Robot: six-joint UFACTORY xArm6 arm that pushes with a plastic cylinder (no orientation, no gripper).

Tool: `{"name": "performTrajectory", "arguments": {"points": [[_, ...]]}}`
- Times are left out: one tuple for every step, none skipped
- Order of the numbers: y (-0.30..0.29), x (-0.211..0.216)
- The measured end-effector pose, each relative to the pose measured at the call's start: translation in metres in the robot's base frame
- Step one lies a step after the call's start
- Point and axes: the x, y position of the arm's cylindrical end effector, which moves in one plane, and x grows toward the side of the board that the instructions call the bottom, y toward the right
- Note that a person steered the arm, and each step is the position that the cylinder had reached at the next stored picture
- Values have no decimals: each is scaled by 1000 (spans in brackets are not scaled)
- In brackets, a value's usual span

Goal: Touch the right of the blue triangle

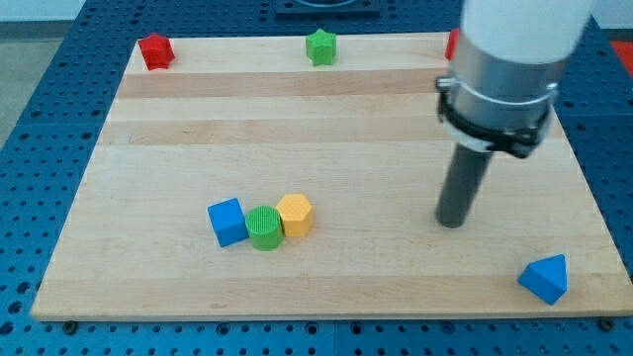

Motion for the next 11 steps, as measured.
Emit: {"name": "performTrajectory", "arguments": {"points": [[41,0],[92,1],[140,12],[183,35],[193,64],[176,90],[158,94],[130,94],[109,95],[93,95],[84,94]]}}
